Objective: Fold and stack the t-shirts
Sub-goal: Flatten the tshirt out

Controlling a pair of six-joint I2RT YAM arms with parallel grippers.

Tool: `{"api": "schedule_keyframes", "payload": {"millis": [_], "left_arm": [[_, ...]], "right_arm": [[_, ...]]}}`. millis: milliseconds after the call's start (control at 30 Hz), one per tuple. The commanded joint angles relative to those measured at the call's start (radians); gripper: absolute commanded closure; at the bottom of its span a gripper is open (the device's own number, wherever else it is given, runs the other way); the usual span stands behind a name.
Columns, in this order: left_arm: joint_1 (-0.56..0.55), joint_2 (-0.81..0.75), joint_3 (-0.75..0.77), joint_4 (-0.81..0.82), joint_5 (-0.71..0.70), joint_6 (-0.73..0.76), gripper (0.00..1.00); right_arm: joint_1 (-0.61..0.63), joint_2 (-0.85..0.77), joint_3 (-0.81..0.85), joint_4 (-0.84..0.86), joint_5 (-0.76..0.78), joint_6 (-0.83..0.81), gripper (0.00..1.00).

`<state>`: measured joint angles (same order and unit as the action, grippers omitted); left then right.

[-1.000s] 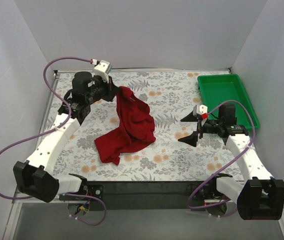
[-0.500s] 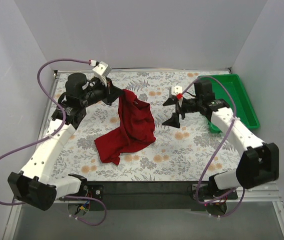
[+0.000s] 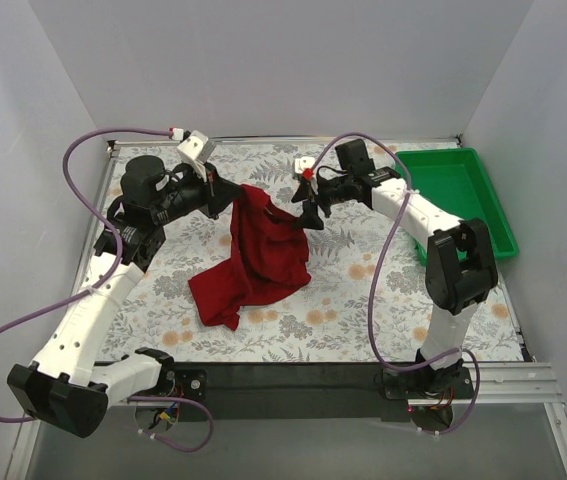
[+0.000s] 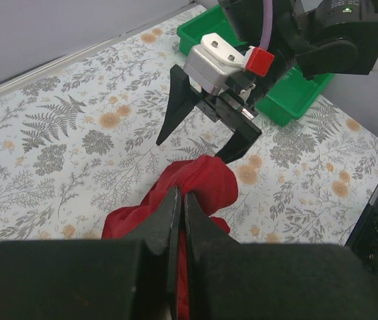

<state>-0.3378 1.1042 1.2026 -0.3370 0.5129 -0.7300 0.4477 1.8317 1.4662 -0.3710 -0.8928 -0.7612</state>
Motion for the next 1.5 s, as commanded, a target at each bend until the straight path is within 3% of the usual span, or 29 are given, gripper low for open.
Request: {"api": "schedule_keyframes", "payload": {"millis": [0,33,133,267,433,600,767,867,1033,1167,1367,1467], "left_arm": [[-0.003,-0.024,-0.009,-0.005,-0.001,0.004,1.00],[-0.003,-0.026,-0.009,-0.010,-0.005,0.006,1.00],[-0.003,-0.041,-0.011,-0.014,-0.037,0.014,1.00],[-0.003,-0.081,0.017,-0.008,-0.190,0.007,1.00],[-0.003,-0.135,0.092,0.085,-0.301,-0.022,1.00],[-0.003,-0.164,0.205,0.190,-0.292,-0.065,1.00],[-0.003,-0.197,0.345,0.331,-0.118,-0.131,1.00],[-0.003,-0.225,0.382,0.467,-0.059,-0.198,1.00],[-0.001,-0.227,0.462,0.561,0.071,-0.330,1.00],[0.005,-0.247,0.442,0.587,0.130,-0.423,1.00],[0.005,-0.334,0.257,0.514,0.084,-0.422,1.00],[0.005,-0.375,0.108,0.442,0.017,-0.411,1.00]], "right_arm": [[0.029,0.032,0.082,-0.034,-0.032,-0.013,0.37],[0.032,0.031,0.085,-0.052,-0.037,-0.019,0.56],[0.042,-0.021,0.054,-0.075,0.000,-0.068,0.86],[0.036,-0.203,0.022,-0.094,0.182,-0.079,0.99],[0.028,-0.372,0.186,-0.135,0.313,-0.015,0.99],[0.016,-0.468,0.449,-0.157,0.411,0.072,0.99],[-0.130,-0.502,0.760,-0.141,0.297,0.227,0.99],[-0.211,-0.523,0.861,-0.140,0.238,0.316,0.99],[-0.257,-0.557,0.899,-0.147,0.183,0.373,0.99],[-0.291,-0.554,0.956,-0.187,0.260,0.332,0.99],[-0.293,-0.532,0.869,-0.168,0.423,0.272,0.99],[-0.293,-0.487,0.757,-0.115,0.407,0.266,0.99]]}}
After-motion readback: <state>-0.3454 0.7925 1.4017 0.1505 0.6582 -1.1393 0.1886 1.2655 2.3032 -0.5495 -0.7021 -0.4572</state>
